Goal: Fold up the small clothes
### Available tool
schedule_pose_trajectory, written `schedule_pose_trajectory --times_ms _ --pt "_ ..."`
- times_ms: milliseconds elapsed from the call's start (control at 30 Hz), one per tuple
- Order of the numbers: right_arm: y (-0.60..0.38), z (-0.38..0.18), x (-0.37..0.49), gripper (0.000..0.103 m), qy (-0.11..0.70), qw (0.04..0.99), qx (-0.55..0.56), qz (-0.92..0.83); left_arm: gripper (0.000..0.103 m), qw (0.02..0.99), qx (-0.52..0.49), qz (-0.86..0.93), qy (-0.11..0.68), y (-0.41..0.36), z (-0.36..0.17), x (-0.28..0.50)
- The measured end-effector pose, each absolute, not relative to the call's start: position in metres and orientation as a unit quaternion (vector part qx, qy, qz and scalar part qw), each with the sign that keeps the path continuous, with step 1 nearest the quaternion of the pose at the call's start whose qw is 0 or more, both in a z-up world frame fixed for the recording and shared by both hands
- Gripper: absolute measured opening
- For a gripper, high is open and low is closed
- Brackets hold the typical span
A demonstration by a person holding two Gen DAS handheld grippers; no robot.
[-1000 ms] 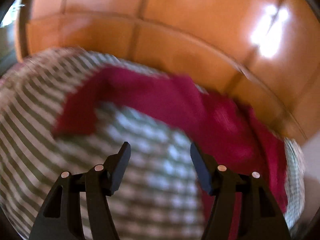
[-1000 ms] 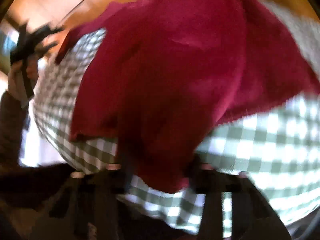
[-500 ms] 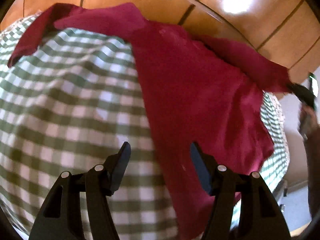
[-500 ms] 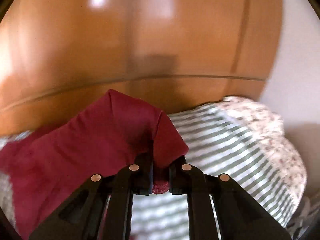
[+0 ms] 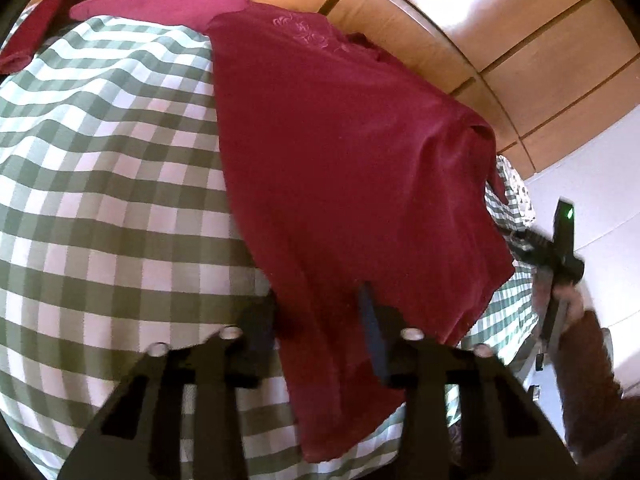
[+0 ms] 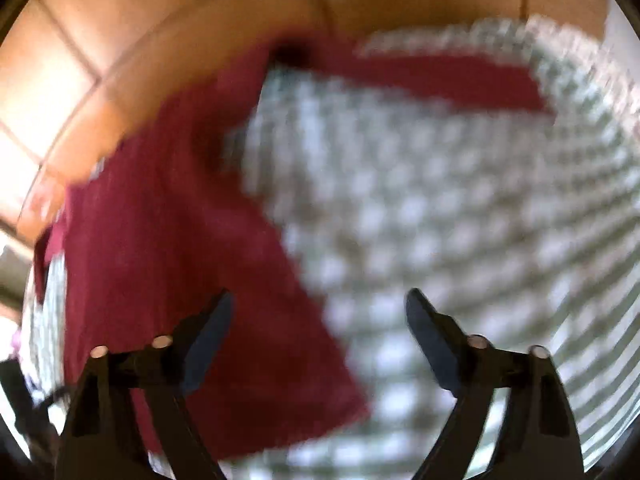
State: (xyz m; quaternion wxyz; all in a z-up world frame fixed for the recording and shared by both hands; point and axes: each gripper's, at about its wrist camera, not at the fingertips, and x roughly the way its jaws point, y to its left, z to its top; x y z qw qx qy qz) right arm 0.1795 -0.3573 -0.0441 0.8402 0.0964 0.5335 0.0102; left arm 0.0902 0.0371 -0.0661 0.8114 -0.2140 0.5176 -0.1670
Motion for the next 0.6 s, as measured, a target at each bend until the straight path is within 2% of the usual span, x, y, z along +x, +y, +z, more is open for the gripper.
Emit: schedule_pose_trajectory --times_ms 33,67,133,333,400,600 --pt "-0.344 -0.043 0.17 0.061 0.523 0.85 0.062 -0.001 0.017 0.812 -0.207 -0.162 0.52 0.036 -0.067 0.091" --pt "-0.336 -0.04 0.166 0.038 0.525 0.85 0.052 0.006 0.014 0.814 -0.202 -0.162 0.521 0.036 -0.067 0.092" --pt "-0.326 -0.028 0.159 0.009 0.527 0.848 0.052 0.014 0.012 0.82 -0.193 -0.162 0.513 0.038 -0.06 0.092" --pt "-0.301 0.028 0.105 0.009 0.483 0.874 0.005 0.064 0.01 0.845 -0.185 -0.155 0.477 0.075 -0.024 0.077" --pt "-0.291 0.033 0.08 0.009 0.485 0.871 -0.01 0.08 0.004 0.849 -0.179 -0.144 0.476 0.088 -0.02 0.067" --pt "-0.271 -0.014 0.002 0.008 0.548 0.829 -0.013 0.111 0.003 0.836 -0.176 -0.112 0.507 0.11 -0.042 0.031"
